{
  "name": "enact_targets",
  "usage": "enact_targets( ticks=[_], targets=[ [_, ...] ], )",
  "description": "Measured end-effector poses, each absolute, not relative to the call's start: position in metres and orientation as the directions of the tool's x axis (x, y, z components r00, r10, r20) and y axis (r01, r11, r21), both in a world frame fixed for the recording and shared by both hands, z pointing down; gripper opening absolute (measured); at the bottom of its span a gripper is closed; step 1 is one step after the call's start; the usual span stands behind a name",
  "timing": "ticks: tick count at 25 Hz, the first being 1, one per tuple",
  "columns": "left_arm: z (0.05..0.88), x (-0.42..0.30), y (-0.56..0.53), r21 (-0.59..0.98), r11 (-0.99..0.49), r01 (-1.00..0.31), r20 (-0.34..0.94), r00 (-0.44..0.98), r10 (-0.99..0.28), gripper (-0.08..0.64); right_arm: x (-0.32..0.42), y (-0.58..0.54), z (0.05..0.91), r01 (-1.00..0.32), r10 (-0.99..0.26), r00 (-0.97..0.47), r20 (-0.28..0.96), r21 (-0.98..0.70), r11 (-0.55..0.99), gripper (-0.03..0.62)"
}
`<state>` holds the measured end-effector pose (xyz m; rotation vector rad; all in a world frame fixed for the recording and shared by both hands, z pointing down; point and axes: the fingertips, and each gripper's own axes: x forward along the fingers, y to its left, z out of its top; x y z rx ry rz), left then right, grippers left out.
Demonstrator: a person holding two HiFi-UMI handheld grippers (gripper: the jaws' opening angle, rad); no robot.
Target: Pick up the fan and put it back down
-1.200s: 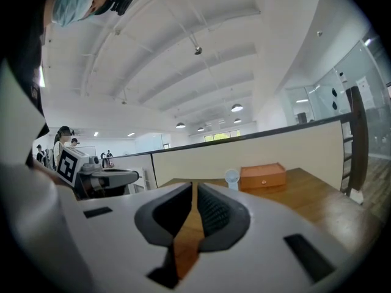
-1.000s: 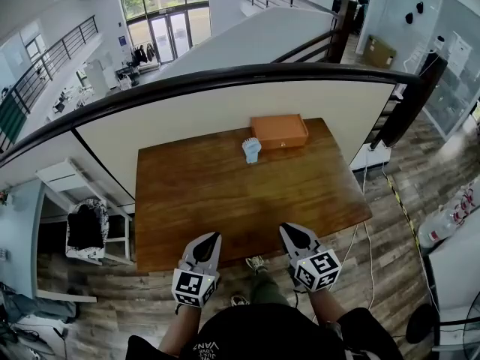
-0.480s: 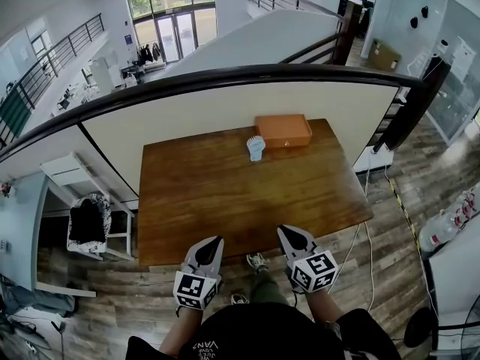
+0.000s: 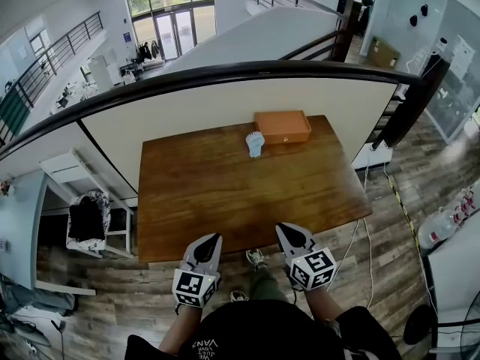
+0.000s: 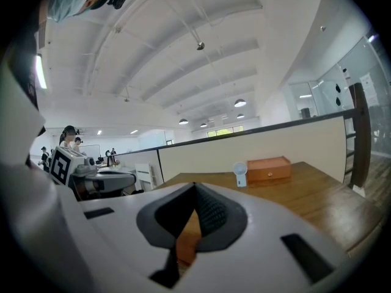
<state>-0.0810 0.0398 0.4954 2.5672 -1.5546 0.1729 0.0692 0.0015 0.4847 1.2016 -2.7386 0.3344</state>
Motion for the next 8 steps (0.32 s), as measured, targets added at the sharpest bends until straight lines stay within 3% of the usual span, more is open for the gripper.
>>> enact_targets(
  ticks=[8],
  targets=[
    [0.4971, -0.0843, 0.0413, 0.064, -0.453, -0.889, 0.171, 0.457, -0.873, 0.011, 0.0651, 0.0032, 0.4858, -0.737, -0.706, -0.675, 0.213, -0.147, 0.66, 0.012]
  ],
)
